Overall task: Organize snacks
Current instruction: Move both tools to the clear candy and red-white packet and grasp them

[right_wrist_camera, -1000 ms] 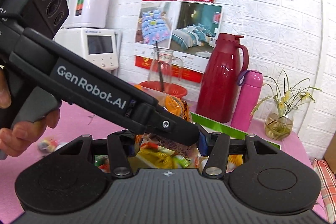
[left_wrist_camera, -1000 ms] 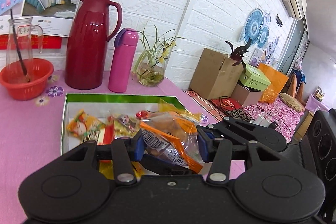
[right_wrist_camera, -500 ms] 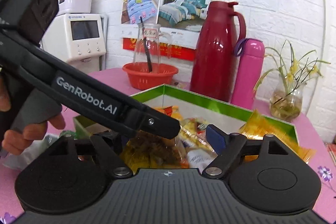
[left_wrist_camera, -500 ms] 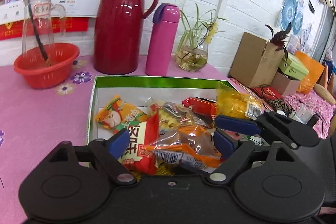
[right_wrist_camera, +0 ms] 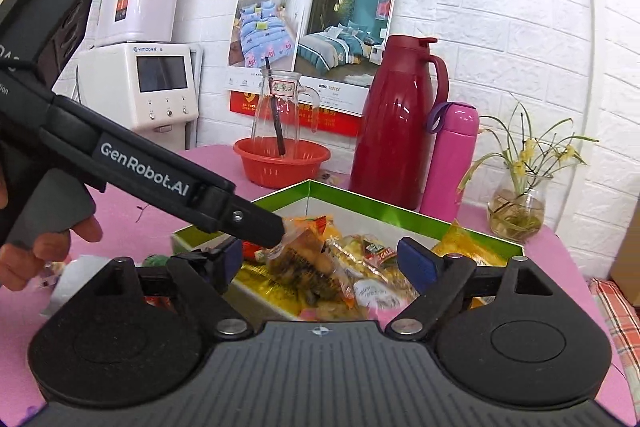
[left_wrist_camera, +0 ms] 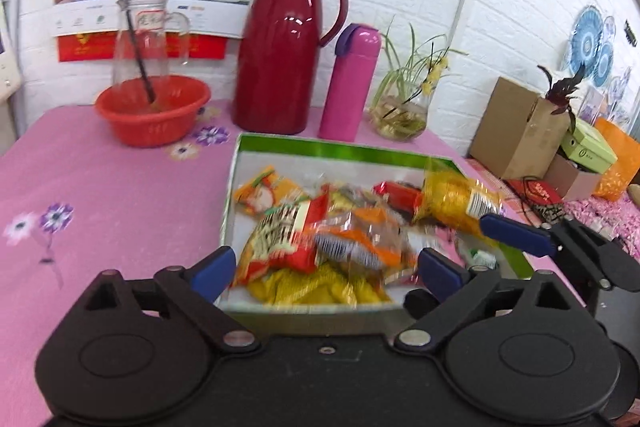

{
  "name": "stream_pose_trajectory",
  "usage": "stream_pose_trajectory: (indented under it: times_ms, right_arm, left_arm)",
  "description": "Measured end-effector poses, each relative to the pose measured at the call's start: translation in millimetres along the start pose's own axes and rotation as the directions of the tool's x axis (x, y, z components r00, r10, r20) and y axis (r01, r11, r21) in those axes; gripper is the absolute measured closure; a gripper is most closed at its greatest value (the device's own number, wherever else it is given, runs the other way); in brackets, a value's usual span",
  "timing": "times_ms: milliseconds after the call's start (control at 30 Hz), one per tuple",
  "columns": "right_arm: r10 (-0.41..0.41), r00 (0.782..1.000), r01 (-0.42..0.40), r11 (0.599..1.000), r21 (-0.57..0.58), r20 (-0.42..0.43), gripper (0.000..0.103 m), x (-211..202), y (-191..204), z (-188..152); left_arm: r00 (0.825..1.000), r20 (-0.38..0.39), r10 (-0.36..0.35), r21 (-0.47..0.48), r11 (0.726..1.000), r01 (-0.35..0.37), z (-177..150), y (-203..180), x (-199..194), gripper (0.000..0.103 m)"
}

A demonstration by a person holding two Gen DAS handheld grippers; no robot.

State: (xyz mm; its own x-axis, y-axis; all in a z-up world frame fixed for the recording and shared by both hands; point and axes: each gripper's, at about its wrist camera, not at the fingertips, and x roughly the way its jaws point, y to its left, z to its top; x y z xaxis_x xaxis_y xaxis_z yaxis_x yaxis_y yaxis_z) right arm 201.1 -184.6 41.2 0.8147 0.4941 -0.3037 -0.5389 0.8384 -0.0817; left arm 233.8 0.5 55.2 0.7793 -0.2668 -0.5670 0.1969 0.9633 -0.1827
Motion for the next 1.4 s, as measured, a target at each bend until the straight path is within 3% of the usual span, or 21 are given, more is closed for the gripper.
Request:
stream_pose_trajectory:
  times_ms: [433,667,933,1100,1400]
  right_arm:
    - [0.065,0.997,-0.067,0.997,-0.034,-0.042,0.0,-32.7,35.9,-15.3]
    - [0.137,0.984,-0.142,0.989,-0.037,-0.115,0.0,-36.6,58.0,-25.2]
    - [0.174,0.967,-0.187,0.981,-0.051,-0.186,0.0,-16.5,86.7,-29.5]
    - [0.176,0.961,-0.18,0.984,0.001,-0.212,0.0,3.4,87.6,-26.7]
    - [0.186,0.959,-0.176,0.982,0.065,-0.213,0.001,36.6,81.5,-21.3]
  left_arm:
    - [0.999,-0.023,0.048,0.018,0.999,-0.048,-35.7,4.9,-37.5,0.0]
    - [0.995,-0.026,0.095,-0.031,0.995,-0.096,-60.6,44.5,-76.0,0.0]
    - [0.989,-0.056,0.134,-0.132,0.981,-0.141,-84.7,91.4,-102.2,0.0]
    - [0.992,-0.061,0.115,-0.164,0.979,-0.124,-92.7,106.9,-109.8,0.0]
    - [0.991,-0.061,0.115,-0.127,0.984,-0.122,-102.6,116.6,-110.8,0.008]
